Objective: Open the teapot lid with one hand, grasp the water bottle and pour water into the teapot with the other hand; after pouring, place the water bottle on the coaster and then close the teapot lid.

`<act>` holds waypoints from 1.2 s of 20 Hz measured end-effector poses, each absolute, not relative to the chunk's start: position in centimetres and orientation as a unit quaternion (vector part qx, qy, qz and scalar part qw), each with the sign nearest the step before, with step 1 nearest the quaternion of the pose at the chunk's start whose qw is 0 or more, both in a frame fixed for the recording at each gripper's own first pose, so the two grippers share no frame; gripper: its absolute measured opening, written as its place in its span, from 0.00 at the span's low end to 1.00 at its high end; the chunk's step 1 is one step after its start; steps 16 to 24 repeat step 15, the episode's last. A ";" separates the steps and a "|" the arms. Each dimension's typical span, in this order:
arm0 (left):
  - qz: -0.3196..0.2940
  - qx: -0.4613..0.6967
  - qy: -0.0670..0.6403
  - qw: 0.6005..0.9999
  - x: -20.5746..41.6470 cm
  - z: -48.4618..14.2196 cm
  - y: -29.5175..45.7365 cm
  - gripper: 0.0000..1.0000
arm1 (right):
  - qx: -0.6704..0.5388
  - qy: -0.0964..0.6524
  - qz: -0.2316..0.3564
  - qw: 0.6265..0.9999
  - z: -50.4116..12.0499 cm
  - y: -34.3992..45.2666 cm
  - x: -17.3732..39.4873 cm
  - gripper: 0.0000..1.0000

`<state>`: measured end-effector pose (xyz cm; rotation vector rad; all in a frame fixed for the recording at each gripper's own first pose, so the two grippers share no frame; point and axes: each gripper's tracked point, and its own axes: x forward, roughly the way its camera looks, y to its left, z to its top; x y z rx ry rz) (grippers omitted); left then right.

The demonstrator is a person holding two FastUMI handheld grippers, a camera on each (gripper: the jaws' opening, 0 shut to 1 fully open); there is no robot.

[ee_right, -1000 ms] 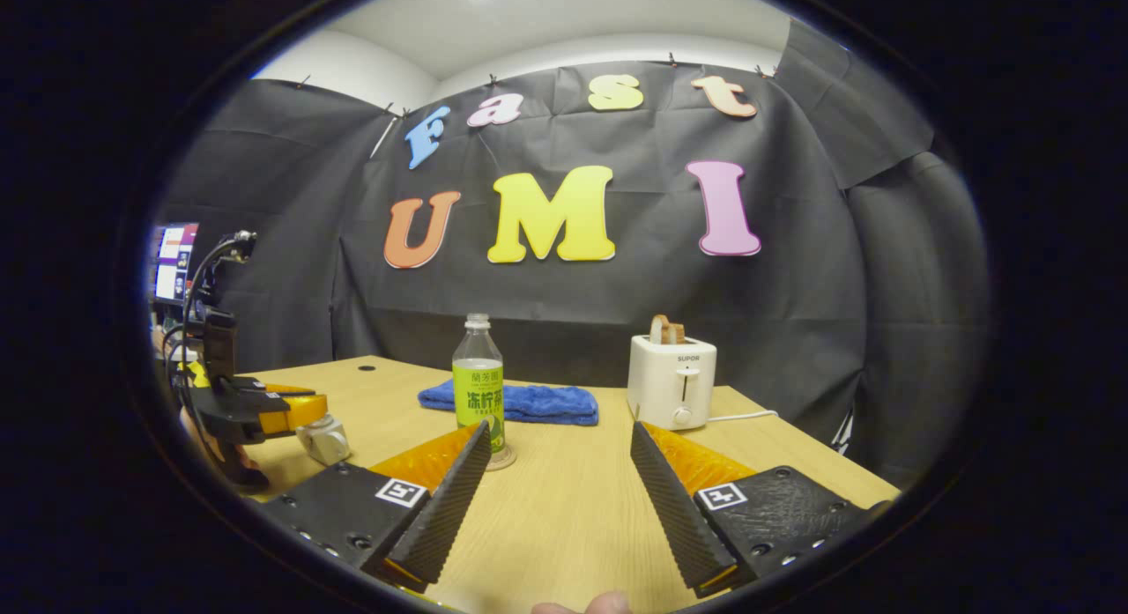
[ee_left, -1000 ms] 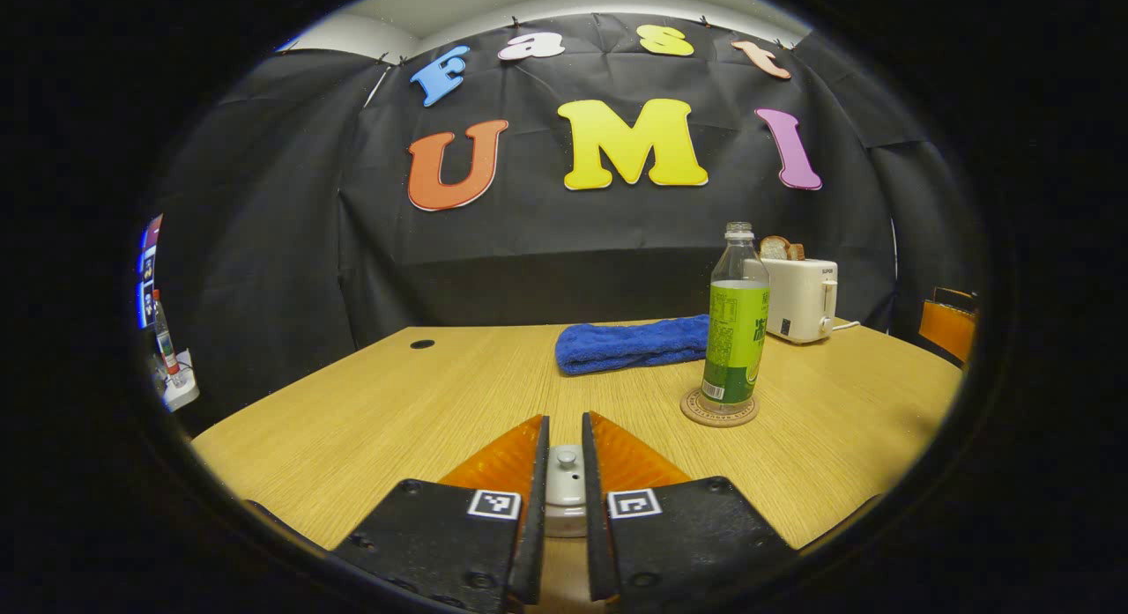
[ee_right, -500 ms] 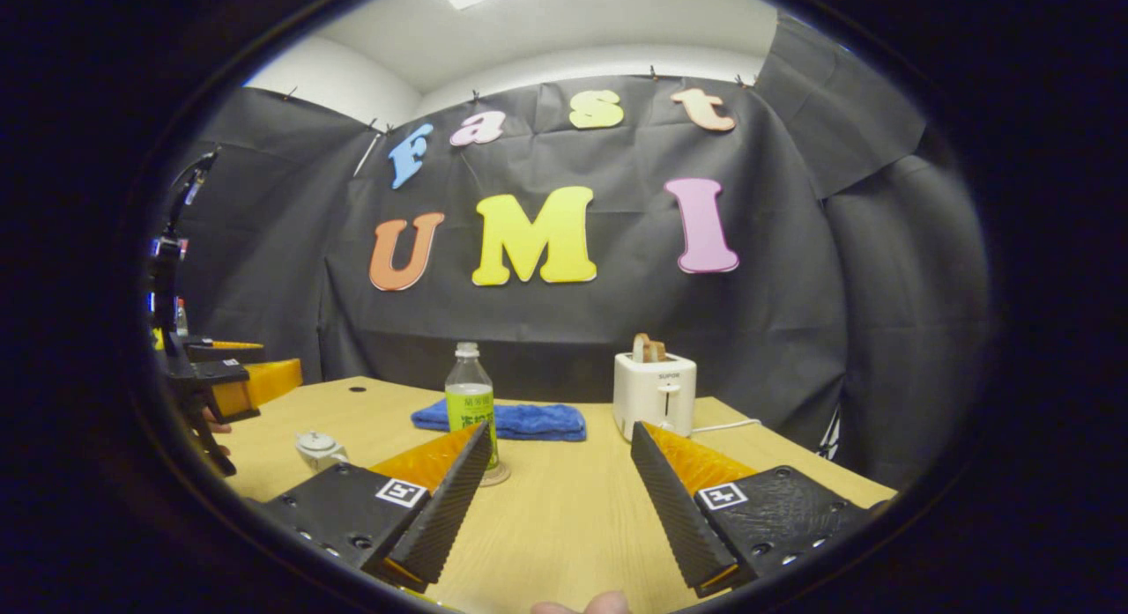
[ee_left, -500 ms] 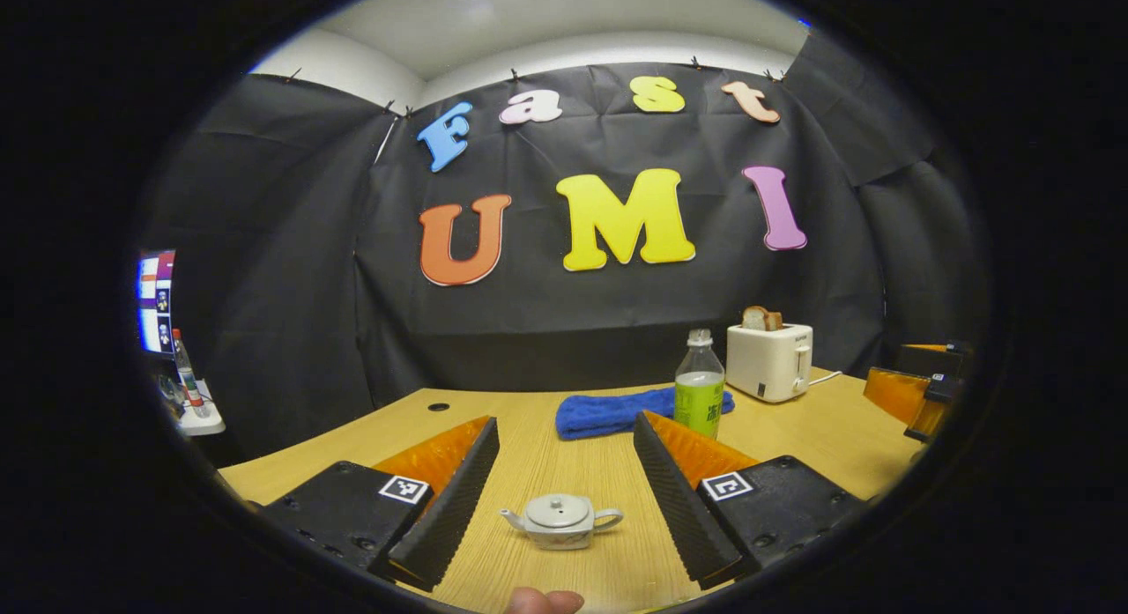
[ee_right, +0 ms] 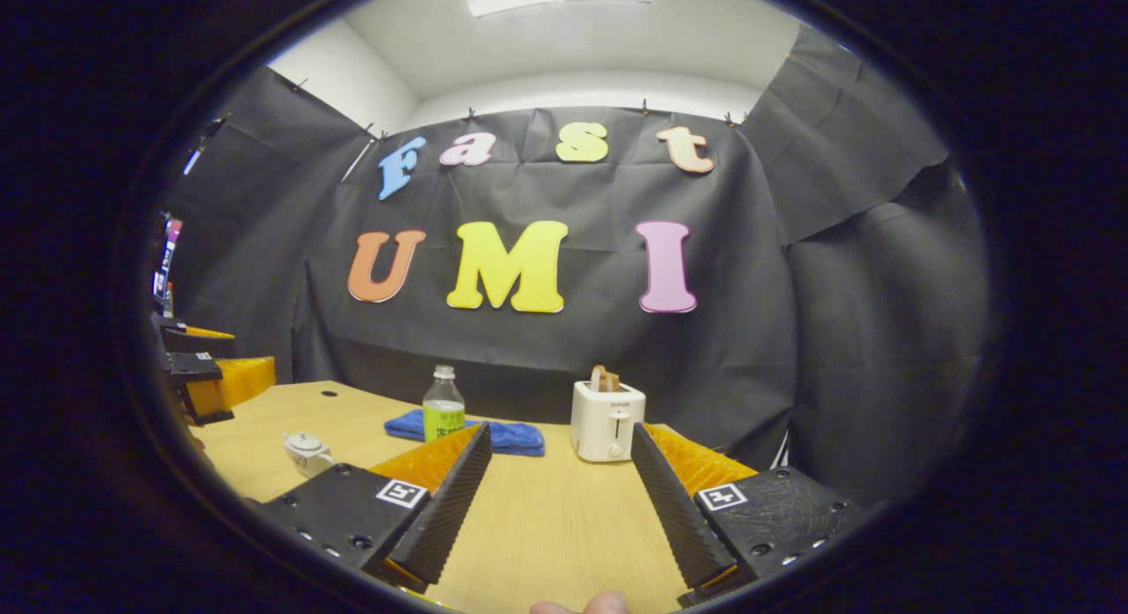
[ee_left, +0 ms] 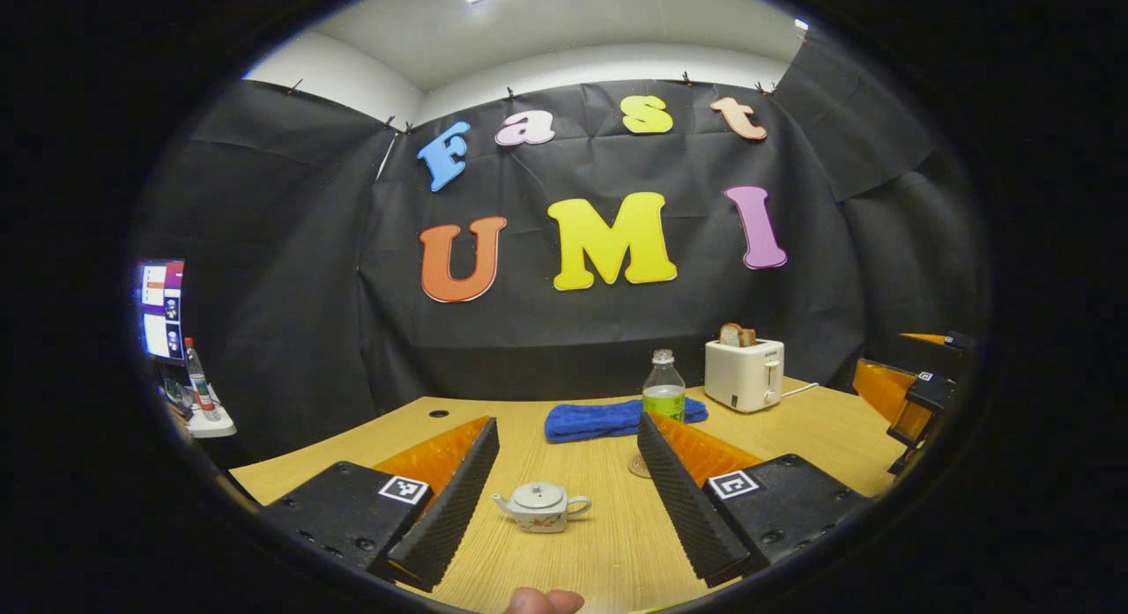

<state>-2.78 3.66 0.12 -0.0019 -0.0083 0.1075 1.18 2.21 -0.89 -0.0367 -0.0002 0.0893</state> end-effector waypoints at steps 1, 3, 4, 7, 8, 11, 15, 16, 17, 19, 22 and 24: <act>0.051 0.001 0.000 0.999 -2.8 0.2 3.6 0.99 | -0.020 0.001 0.047 0.999 -0.9 2.8 1.0 0.95; 0.053 0.007 -0.010 0.998 -3.3 1.1 3.9 0.99 | -0.024 -0.001 0.050 0.998 -0.7 3.9 0.9 0.98; 0.046 0.010 -0.013 0.999 -3.4 1.2 3.7 0.99 | -0.020 0.000 0.051 0.999 -0.9 4.5 1.0 0.98; 0.041 0.011 -0.017 0.999 -3.5 1.3 3.9 0.98 | -0.013 0.006 0.063 0.998 -1.1 6.6 0.7 0.95; 0.040 0.011 -0.017 0.999 -3.5 1.3 3.9 0.99 | -0.017 0.006 0.068 0.998 -1.1 7.2 0.7 0.95; 0.043 0.009 -0.015 0.999 -3.5 1.2 4.5 0.99 | -0.026 -0.006 0.068 0.997 -0.1 7.9 0.3 0.98; 0.040 0.006 -0.013 0.999 -3.5 1.2 4.4 0.99 | -0.026 -0.007 0.060 0.998 0.0 8.0 0.0 0.95; 0.040 0.006 -0.013 0.999 -3.5 1.2 4.4 0.99 | -0.026 -0.007 0.060 0.998 0.0 8.0 0.0 0.95; 0.040 0.006 -0.013 0.999 -3.5 1.2 4.4 0.99 | -0.026 -0.007 0.060 0.998 0.0 8.0 0.0 0.95; 0.040 0.006 -0.013 0.999 -3.5 1.2 4.4 0.99 | -0.026 -0.007 0.060 0.998 0.0 8.0 0.0 0.95; 0.040 0.006 -0.013 0.999 -3.5 1.2 4.4 0.99 | -0.026 -0.007 0.060 0.998 0.0 8.0 0.0 0.95; 0.040 0.006 -0.013 0.999 -3.5 1.2 4.4 0.99 | -0.026 -0.007 0.060 0.998 0.0 8.0 0.0 0.95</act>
